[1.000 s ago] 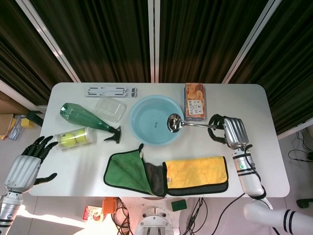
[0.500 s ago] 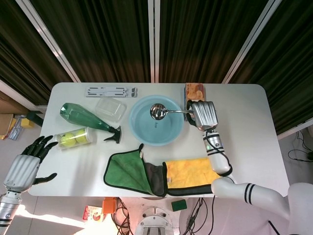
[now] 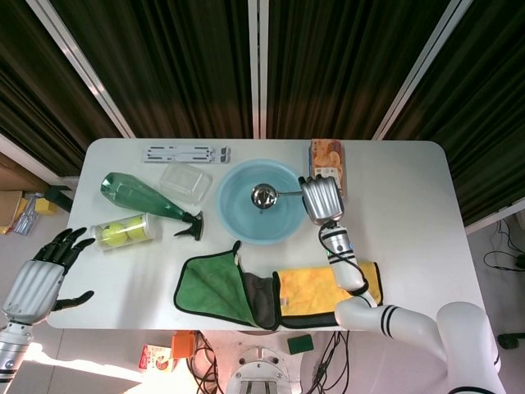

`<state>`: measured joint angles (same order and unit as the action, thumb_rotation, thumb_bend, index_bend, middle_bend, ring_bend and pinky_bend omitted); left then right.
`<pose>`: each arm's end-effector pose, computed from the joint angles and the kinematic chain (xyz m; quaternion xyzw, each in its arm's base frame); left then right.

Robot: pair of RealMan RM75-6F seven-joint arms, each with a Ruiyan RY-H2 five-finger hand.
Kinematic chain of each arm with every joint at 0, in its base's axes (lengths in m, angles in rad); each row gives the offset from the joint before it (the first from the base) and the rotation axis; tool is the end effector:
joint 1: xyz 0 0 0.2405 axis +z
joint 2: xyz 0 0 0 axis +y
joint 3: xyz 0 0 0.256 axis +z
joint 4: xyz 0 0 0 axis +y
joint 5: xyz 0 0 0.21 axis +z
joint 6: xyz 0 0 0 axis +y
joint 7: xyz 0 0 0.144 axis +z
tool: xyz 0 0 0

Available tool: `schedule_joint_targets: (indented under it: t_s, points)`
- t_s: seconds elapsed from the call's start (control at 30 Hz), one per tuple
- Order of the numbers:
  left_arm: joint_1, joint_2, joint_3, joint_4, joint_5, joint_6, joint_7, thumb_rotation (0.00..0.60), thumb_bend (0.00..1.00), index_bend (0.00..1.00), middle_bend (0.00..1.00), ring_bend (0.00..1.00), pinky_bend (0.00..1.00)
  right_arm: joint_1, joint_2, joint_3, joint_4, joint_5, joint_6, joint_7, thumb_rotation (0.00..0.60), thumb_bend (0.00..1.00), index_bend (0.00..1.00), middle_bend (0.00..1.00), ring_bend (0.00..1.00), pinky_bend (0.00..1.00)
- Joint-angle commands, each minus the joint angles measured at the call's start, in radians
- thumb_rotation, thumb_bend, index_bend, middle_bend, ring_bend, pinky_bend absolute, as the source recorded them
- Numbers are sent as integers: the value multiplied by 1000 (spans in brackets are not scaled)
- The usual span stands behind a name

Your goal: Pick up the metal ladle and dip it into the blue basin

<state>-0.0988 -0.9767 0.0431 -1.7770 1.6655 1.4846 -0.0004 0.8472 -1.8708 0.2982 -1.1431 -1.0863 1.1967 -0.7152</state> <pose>-0.2725 0.1611 0.1679 -0.6556 -0.3815 -0.3980 0.5160 -0.1018 -0.3811 -0.0454 0.6958 -0.2252 0.3716 0.5719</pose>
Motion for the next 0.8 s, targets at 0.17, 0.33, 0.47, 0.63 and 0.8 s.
schedule_joint_targets:
  t_s: [0.17, 0.33, 0.47, 0.63, 0.8]
  points:
    - [3, 0, -1, 5, 3, 11, -9, 600, 30, 173, 53, 33, 232, 14, -33, -11, 46, 0, -38, -6, 600, 668, 1000, 648, 607, 925]
    - [4, 1, -3, 6, 0, 12, -10, 600, 31, 173, 53, 33, 232, 12, -47, -5, 51, 22, -62, -7, 600, 668, 1000, 642, 607, 925]
    - [5, 1, -3, 7, -1, 12, -12, 600, 30, 173, 53, 33, 232, 6, -49, 24, 13, 76, -81, -8, 600, 669, 1000, 638, 608, 925]
    - [4, 1, -2, 8, -2, 9, -12, 600, 30, 173, 54, 33, 232, -3, -15, 121, -147, 302, -122, -76, 600, 669, 1000, 629, 608, 925]
    - [4, 2, -4, 9, -10, 7, -17, 600, 30, 173, 54, 33, 232, 12, 35, 175, -269, 511, -125, -161, 600, 671, 1000, 622, 608, 925]
